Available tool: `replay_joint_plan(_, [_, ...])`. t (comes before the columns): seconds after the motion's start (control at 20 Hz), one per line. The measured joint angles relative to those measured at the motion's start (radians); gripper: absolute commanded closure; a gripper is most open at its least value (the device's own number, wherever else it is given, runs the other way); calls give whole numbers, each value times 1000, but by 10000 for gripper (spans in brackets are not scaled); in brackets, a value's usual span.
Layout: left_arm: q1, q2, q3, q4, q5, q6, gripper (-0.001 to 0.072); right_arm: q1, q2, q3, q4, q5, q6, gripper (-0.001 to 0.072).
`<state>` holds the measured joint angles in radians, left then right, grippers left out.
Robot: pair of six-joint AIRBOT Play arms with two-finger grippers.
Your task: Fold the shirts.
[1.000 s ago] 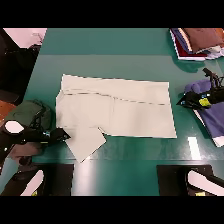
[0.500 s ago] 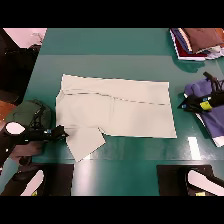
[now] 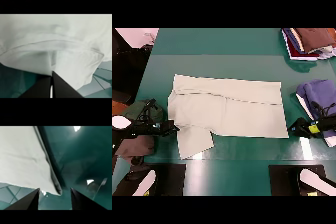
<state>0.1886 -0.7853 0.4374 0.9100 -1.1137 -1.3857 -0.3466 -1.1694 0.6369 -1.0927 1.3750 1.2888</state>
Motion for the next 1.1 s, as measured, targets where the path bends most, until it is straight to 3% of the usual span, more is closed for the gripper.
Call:
replay_joint_plan(0.15, [0, 0, 5, -1, -2, 3, 685, -8, 3, -45, 19, -6, -8, 280])
replay_joint_plan(0.25, [0, 0, 7, -1, -2, 4, 686, -11, 3, -59, 14, -18, -11, 412])
replay_joint_plan(0.3, [0, 0, 7, -1, -2, 4, 685, -11, 3, -64, 11, -23, -12, 412])
replay_joint_plan(0.35, [0, 0, 8, -1, -2, 5, 686, -11, 3, -68, 11, -25, -13, 501])
replay_joint_plan(0.4, [0, 0, 8, -1, -2, 5, 686, -11, 3, -71, 6, -31, -17, 638])
replay_joint_plan(0.45, [0, 0, 8, 0, -2, 5, 686, -12, 2, -73, -1, -39, -21, 694])
replay_joint_plan(0.75, [0, 0, 64, 1, -8, 6, 686, -12, 52, -43, -14, -52, -51, 695])
replay_joint_plan(1.1, [-1, -86, 356, -2, -4, 16, 686, 50, 92, 192, 0, -17, -15, 695])
